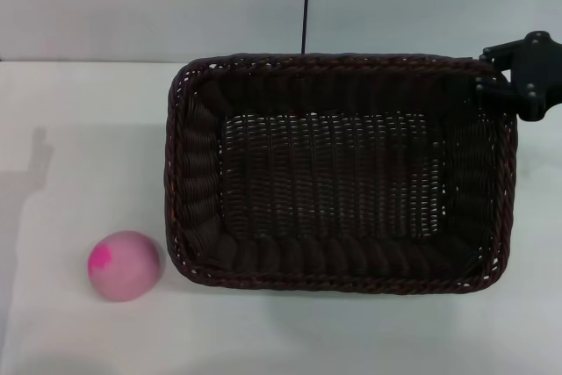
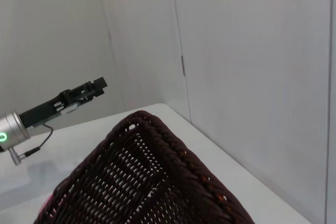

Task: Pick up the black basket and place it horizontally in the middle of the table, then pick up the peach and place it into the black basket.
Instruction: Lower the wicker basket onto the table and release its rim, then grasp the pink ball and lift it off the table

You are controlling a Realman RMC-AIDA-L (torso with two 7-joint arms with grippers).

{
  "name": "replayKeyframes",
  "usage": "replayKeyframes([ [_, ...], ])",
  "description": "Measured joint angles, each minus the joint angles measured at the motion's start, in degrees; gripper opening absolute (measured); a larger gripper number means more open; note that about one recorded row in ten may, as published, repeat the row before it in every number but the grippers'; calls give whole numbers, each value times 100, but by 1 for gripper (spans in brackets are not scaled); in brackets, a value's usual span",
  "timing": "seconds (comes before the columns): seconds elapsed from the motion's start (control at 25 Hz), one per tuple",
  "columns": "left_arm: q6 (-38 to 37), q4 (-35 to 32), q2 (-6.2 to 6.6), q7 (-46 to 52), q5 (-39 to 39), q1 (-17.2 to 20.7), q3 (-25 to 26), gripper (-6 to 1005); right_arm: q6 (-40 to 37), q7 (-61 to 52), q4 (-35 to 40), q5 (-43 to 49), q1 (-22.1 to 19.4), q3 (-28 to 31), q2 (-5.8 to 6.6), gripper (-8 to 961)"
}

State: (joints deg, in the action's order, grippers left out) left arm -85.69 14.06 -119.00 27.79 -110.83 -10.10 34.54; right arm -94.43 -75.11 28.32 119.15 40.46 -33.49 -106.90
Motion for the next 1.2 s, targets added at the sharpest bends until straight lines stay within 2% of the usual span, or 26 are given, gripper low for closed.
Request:
replayKeyframes([
  [0.24,-1,15,0,3,-3,7,-60,826,141,217,35,0,-31,-30,-93,306],
  [0.76,8,79,0,7,12,95,-134,826,438,330,47,-7,3,-23,-156,336],
  [0.84,15,79,0,7,0,96,-134,826,559,393,45,-121,-16,25,-156,372],
  [0.96,37,80,0,7,-9,91,-132,826,803,605,1,-604,-158,209,-170,426],
  [1.04,45,80,1,10,-10,85,-137,826,943,791,-25,-1080,-341,393,-223,444],
  [1.2,34,61,36,56,-11,87,-264,826,1146,1034,-81,-2073,-797,645,-431,445],
])
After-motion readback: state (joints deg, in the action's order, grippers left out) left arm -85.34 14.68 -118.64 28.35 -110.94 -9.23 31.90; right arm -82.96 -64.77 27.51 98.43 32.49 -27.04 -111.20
